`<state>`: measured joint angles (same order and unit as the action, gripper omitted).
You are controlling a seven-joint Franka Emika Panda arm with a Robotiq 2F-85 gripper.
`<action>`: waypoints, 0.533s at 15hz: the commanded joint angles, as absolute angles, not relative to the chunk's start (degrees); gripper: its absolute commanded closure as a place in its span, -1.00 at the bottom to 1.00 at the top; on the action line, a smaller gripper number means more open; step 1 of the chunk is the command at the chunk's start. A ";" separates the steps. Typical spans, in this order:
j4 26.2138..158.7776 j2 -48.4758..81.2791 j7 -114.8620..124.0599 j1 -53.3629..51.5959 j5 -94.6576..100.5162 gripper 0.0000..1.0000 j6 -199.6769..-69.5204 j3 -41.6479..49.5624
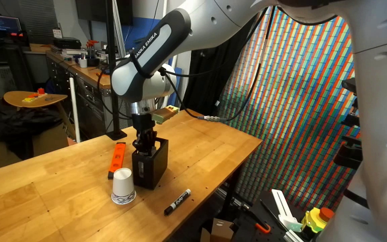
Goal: Pick up the towel and put it in the box
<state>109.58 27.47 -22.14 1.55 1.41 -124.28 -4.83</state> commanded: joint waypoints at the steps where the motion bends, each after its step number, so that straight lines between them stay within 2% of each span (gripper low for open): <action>1: 106.19 31.98 -22.16 2.51 0.14 0.98 -123.95 -4.85; 8: 105.46 32.82 -21.69 3.15 -0.95 0.98 -123.60 -4.81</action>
<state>107.38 29.86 -21.57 2.37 0.18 -123.79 -4.80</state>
